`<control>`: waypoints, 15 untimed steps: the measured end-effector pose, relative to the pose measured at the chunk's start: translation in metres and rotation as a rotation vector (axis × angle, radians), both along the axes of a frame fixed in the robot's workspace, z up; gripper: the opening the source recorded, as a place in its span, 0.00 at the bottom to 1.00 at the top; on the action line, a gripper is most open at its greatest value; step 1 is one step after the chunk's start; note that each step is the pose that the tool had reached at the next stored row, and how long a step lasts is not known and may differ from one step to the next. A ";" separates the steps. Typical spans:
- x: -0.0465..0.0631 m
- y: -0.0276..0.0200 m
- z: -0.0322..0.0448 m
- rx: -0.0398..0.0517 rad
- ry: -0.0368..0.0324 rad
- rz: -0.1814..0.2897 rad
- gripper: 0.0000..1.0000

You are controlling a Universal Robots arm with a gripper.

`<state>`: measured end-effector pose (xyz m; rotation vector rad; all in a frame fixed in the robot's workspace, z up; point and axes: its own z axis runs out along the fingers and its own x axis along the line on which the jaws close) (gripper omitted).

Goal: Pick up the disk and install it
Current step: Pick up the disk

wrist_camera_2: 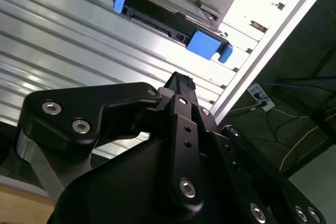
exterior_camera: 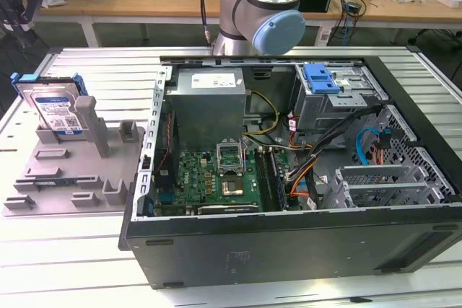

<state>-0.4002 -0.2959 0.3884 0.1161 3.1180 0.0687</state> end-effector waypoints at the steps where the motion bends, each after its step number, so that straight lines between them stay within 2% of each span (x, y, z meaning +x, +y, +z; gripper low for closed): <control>1: 0.000 0.0000 -0.0001 0.0000 0.0001 0.000 0.11; 2: 0.000 0.0000 -0.0002 0.0000 0.0001 0.000 0.17; 4: 0.000 0.0000 -0.0004 0.0000 0.0005 0.000 0.17; 10: 0.000 -0.0001 -0.0007 0.0000 0.0011 0.000 0.54; 14: 0.000 -0.0001 -0.0007 0.0000 0.0011 0.005 0.54; 15: 0.000 -0.0001 -0.0008 0.0001 0.0008 0.025 0.54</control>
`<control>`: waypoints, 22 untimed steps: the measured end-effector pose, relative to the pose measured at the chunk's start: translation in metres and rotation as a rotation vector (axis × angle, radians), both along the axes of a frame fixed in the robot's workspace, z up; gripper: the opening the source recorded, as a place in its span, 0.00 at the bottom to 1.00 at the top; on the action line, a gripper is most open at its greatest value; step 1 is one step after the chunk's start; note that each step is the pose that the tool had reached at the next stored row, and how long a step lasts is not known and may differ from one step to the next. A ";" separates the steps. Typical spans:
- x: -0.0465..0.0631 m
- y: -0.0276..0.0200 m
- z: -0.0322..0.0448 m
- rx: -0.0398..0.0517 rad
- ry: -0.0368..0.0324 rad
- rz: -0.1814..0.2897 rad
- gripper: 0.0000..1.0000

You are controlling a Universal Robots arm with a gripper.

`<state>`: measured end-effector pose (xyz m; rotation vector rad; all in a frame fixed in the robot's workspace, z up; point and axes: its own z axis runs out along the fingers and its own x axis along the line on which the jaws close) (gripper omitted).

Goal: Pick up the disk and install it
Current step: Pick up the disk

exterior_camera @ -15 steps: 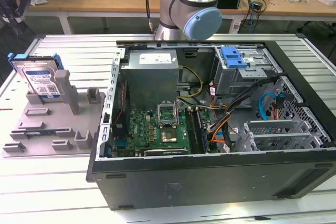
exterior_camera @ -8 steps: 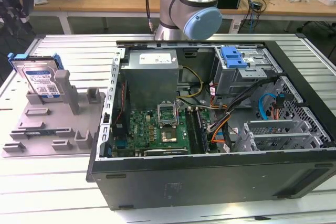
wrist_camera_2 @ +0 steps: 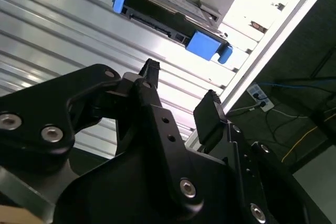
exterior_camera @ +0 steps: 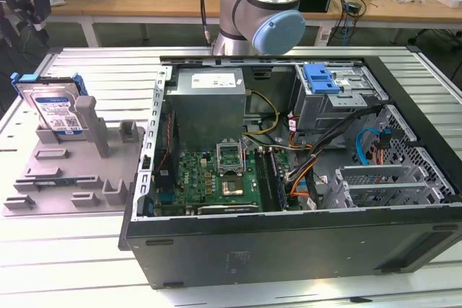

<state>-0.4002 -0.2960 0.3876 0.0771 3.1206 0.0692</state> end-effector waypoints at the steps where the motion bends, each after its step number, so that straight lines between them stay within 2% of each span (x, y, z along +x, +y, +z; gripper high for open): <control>1: 0.000 0.0000 0.0000 0.0000 0.0000 0.018 0.54; 8: 0.000 0.0000 -0.0003 -0.0002 0.0001 0.166 0.54; 11: 0.000 0.0000 -0.0005 -0.0001 0.0001 0.255 0.54; 22: 0.000 0.0000 -0.0006 -0.0002 0.0002 0.483 0.54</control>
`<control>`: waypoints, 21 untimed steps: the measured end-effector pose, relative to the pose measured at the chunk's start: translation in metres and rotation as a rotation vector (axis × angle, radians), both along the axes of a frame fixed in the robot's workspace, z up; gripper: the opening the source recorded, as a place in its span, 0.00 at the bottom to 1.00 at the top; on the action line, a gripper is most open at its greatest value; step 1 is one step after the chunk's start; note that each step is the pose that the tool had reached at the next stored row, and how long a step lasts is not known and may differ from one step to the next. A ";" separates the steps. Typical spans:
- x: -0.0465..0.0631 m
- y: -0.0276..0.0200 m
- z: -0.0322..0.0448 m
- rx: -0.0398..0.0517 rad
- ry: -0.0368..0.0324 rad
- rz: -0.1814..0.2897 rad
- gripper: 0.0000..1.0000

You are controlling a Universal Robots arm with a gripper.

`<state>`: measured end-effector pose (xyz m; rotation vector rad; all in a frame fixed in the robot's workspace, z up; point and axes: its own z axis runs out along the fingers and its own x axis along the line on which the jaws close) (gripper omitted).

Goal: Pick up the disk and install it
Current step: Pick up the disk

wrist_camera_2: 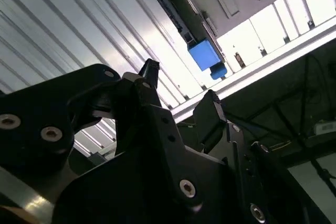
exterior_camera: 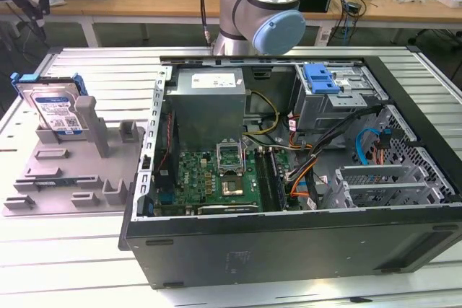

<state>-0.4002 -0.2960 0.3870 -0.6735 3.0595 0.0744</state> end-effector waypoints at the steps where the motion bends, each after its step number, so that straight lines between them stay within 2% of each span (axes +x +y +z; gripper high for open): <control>1: 0.000 0.0000 0.0000 0.0000 -0.0001 0.017 0.54; 8: 0.000 0.0000 -0.0003 0.0000 -0.0001 0.160 0.54; 10: 0.000 0.0000 -0.0004 0.0000 0.0000 0.235 0.54; 17: 0.000 0.0000 -0.0007 0.0001 -0.0001 0.385 0.54; 21: 0.000 0.0000 -0.0010 0.0000 -0.0001 0.498 0.54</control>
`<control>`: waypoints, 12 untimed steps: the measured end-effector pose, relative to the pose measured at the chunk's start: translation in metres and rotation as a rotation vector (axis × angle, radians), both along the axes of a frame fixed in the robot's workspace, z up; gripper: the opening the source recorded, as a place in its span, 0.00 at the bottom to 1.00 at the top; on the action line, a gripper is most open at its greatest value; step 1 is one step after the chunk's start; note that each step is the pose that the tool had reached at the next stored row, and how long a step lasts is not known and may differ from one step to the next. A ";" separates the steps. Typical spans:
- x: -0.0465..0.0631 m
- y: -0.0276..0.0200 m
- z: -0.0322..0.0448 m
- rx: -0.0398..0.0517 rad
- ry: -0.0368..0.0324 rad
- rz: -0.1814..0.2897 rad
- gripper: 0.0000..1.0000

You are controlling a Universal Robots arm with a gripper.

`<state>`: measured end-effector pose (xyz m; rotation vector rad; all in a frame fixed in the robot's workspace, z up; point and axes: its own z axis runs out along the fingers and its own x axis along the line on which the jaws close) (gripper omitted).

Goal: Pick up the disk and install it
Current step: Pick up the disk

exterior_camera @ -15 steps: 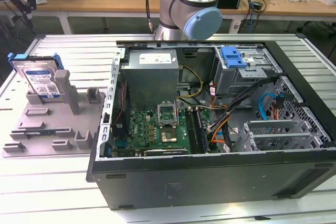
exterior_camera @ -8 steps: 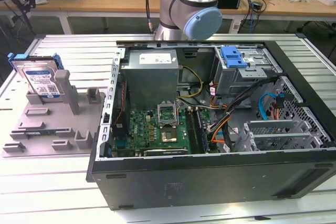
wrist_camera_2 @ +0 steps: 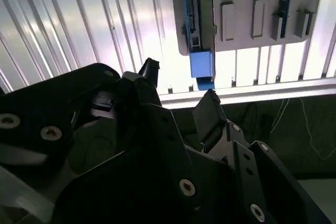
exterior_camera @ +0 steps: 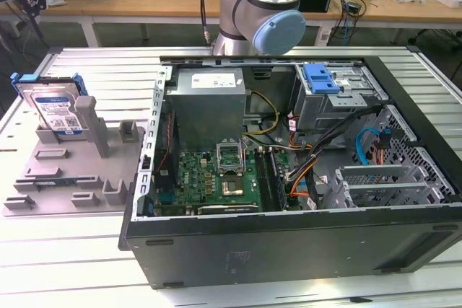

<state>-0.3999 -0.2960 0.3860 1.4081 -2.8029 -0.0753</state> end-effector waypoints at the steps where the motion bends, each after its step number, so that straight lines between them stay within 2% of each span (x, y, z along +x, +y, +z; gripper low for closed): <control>1: 0.000 0.0000 -0.0001 0.0000 0.0001 0.030 0.54; 4: 0.000 0.0000 -0.0002 0.0000 0.0000 0.096 0.54; 6: 0.000 0.0000 -0.0005 0.0000 0.0000 0.172 0.54; 12: 0.000 0.0000 -0.0008 0.0000 0.0000 0.301 0.54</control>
